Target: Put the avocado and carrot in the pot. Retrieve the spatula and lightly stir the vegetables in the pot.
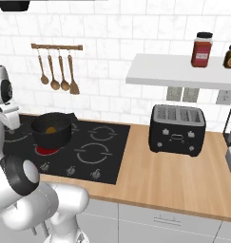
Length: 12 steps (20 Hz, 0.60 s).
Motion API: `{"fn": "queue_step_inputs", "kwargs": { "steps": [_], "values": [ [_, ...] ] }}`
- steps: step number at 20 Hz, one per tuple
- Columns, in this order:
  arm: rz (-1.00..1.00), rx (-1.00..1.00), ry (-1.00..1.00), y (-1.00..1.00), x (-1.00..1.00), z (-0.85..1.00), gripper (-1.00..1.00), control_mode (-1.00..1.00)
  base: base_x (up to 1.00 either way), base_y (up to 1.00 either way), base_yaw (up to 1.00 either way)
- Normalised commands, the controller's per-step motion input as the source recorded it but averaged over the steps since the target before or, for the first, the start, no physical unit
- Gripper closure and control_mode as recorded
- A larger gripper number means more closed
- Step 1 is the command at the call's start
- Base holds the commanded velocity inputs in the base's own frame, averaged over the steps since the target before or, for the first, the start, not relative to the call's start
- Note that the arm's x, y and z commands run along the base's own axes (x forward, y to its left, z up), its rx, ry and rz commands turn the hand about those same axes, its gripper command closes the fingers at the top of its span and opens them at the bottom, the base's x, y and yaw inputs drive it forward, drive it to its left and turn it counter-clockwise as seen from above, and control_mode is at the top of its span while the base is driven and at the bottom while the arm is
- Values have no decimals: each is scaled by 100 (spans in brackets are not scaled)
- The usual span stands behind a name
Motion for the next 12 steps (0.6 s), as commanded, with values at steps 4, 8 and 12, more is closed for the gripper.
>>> {"fn": "queue_step_inputs", "kwargs": {
  "steps": [4,8,12],
  "values": [
    [0,0,0,-9,-1,0,-100,-100,0,0,0],
    [0,0,0,0,0,0,-100,100,-3,3,0],
    [0,0,0,0,0,0,-100,100,-33,52,0]
  ]
}}
